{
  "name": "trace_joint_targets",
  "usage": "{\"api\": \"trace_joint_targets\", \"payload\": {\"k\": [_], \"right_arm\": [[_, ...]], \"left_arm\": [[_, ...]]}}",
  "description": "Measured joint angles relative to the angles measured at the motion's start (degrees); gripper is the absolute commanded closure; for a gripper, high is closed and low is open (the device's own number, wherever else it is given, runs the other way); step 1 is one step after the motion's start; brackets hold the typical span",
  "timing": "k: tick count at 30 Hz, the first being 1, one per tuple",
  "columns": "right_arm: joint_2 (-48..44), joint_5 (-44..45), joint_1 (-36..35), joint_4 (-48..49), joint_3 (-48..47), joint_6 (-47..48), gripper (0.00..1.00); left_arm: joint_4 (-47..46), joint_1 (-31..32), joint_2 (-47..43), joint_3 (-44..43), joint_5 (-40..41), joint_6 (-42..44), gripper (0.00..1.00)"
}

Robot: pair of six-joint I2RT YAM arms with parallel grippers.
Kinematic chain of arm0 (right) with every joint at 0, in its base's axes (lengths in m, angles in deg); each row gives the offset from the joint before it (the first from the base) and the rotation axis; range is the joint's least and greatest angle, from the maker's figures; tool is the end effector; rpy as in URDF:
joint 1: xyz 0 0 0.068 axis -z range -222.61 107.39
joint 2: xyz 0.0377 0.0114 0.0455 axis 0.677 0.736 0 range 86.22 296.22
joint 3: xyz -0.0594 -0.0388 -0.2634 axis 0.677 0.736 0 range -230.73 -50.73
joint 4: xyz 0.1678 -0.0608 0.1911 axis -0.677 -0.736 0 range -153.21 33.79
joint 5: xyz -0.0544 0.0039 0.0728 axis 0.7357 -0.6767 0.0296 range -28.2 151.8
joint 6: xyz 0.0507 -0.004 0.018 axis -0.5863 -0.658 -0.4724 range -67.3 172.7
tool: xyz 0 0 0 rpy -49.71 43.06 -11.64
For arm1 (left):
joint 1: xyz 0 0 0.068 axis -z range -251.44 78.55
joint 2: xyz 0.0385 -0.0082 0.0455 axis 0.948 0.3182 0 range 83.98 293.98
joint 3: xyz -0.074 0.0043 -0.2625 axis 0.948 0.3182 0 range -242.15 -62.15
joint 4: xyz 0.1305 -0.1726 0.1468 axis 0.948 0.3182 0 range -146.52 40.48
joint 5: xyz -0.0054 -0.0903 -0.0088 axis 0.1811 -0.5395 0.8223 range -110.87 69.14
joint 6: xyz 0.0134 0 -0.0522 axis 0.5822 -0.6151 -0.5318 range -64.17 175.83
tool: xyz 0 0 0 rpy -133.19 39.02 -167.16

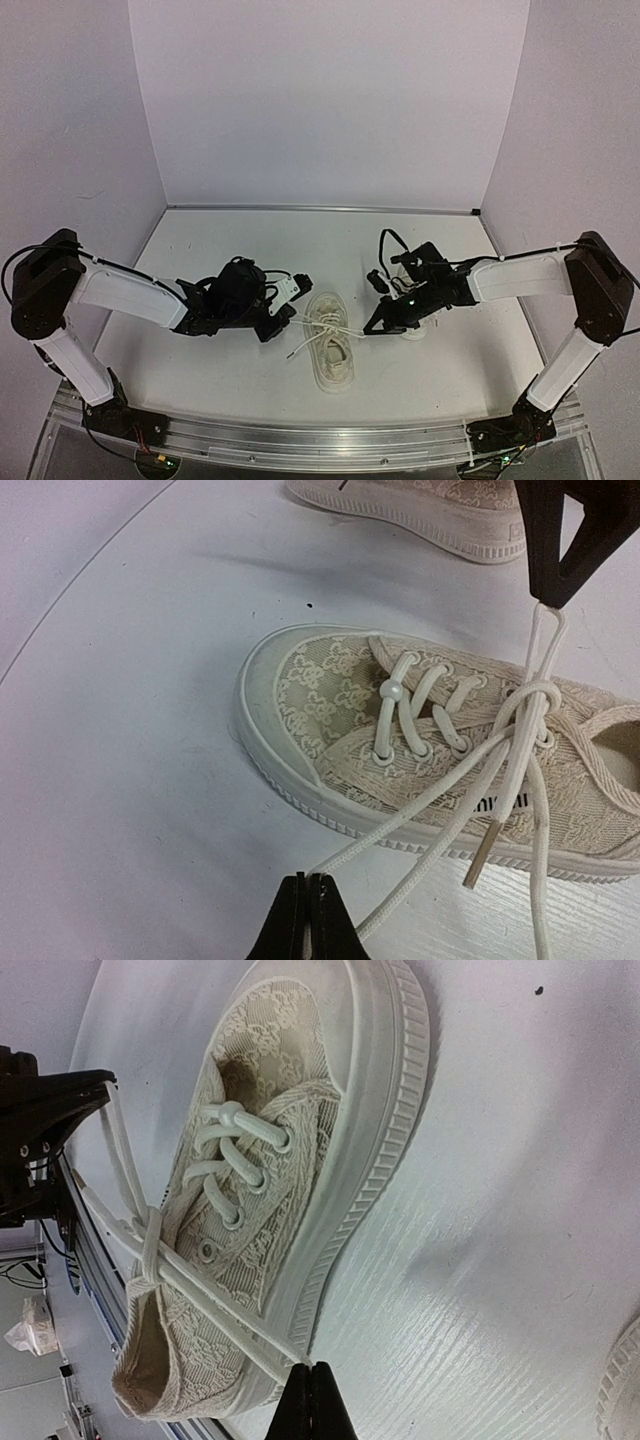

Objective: Tie the shoes

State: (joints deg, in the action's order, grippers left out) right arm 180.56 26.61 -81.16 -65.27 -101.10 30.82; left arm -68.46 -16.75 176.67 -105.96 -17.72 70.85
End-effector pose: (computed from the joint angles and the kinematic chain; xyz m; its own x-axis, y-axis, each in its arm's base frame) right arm 0.2375 0.2155 0.1674 -0.8706 -0.3044 -0.3865 -0.4913 0.5784 0.6513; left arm 0.1902 -0.2650 0.1662 -0.1307 0.6325 -0.7634 0.8526 0.4647 0.2390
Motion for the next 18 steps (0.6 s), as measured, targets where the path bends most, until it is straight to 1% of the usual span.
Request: {"api": "trace_joint_targets", "payload": {"k": [9,10,12,14,16,18], "right_arm": [[0.0,-0.1,0.4,0.1,0.9,0.5,1.0],[0.0,-0.4,0.4,0.1,0.9,0.6,1.0],[0.0,-1.0,0.4,0.0,0.9,0.6,1.0],[0.0,-1.9,0.4,0.0,0.9,0.7,1.0],[0.0,-2.8,0.4,0.0,0.9,0.7,1.0],[0.0,-3.7,0.4,0.0,0.9,0.8,1.0]], "left_arm": [[1.0,-0.2,0.4,-1.2,0.5,-0.4,1.0],[1.1,-0.2,0.4,-1.2,0.4,-0.5,0.96],[1.6,-0.3,0.4,-1.2,-0.3,-0.6,0.8],[1.9,-0.5,0.3,-1.2,-1.3,-0.7,0.68],[2.9,-0.9,0.0,-1.2,-2.2,-1.5,0.61],[3.6,-1.2,-1.1,-1.1,-3.0,-1.9,0.59]]}}
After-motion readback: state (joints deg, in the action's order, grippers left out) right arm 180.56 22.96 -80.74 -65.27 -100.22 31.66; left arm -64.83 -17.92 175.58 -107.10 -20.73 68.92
